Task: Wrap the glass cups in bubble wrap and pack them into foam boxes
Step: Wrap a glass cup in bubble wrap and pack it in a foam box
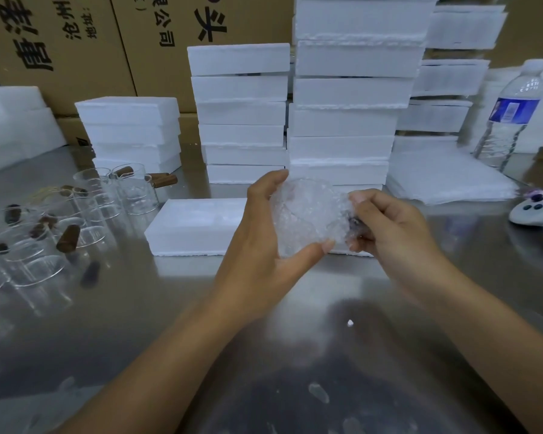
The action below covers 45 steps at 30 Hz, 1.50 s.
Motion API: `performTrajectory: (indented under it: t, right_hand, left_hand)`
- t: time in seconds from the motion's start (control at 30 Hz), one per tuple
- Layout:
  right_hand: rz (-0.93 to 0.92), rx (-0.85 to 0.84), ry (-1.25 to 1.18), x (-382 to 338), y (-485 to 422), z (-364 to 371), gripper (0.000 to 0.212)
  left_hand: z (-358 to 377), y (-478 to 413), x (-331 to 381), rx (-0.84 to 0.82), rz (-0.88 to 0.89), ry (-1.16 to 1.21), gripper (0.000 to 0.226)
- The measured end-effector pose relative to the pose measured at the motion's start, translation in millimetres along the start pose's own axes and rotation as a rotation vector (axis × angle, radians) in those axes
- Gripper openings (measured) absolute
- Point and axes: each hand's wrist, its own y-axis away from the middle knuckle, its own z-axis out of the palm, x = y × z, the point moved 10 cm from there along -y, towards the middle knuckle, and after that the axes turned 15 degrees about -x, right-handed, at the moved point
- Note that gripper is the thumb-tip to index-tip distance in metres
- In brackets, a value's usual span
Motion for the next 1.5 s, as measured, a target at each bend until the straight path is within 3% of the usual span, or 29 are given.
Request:
performTrajectory:
  t: [0.27,0.33,0.53,0.73,1.1,1.2,1.5]
  right_hand:
    - [0.078,0.296,-0.325,15,8,-33,0.018]
    - [0.04,0.369,-0.358,11,11,-45,0.016]
    - [-0.02,0.437,-0.365,3,17,-57,0.018]
    - [-0.079,0.402,-0.367,-5,14,-54,0.015]
    - [-0.019,0.235,-0.246,-1,6,-37,0.01]
    - [0.063,0.187,-0.192,7,2,-33,0.01]
    - [0.045,0.137,0.52,-5,1,-33,0.017]
  left_hand:
    - [40,-4,-30,-0.243,-0.24,0.152,0.115]
    - [48,-3,-33,-0.307,-0.277,0.097,0.11]
    - [70,1,-30,-0.519,-0.237,-0.378,0.083]
    - [48,-8,-15,-0.313,-0.1,-0.398,0.059]
    - [27,0,-17,-0.179,-0.155,-0.132,0.019]
    - [21,1,-15,-0.116,-0.151,-0.114,0.025]
    - [11,1,-20,-0.034,-0.187,-0.035,0.037]
